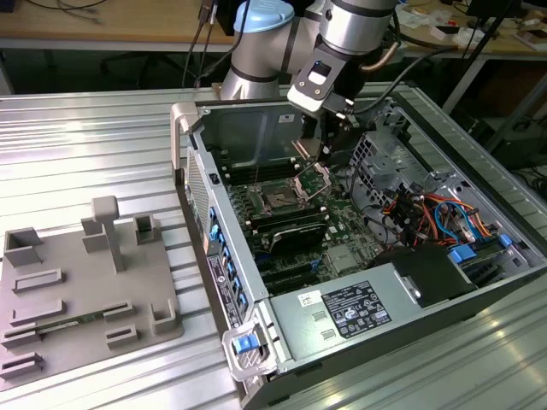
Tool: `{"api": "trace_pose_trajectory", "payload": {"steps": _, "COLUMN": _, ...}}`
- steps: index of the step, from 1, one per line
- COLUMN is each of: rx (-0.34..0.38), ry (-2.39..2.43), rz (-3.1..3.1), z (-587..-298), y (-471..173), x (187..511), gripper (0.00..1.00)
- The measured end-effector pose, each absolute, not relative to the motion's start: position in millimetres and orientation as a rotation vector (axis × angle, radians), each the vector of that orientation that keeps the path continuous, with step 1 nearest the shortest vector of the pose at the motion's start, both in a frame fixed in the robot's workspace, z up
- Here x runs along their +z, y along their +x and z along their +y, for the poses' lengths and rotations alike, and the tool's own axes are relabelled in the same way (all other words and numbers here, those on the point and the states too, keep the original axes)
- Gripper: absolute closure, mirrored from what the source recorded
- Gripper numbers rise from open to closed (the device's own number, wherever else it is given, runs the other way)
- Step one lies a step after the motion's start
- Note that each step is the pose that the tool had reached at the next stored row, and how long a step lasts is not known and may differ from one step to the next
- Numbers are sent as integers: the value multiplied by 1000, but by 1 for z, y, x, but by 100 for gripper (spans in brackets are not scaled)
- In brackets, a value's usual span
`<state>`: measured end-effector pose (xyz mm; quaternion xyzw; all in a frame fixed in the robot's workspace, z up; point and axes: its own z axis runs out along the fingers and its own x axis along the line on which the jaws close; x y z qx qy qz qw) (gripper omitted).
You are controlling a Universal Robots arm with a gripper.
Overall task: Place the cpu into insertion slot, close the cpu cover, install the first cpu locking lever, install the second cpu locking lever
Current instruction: 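Place the cpu into insertion slot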
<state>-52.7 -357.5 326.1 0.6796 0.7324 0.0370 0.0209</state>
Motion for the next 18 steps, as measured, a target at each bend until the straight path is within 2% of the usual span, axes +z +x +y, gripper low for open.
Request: {"api": "trace_pose_trajectory", "payload": {"steps": 18, "rx": 97, "ry": 2128, "rz": 2267, "z": -357, "y": -53, "x": 295, "gripper": 45}}
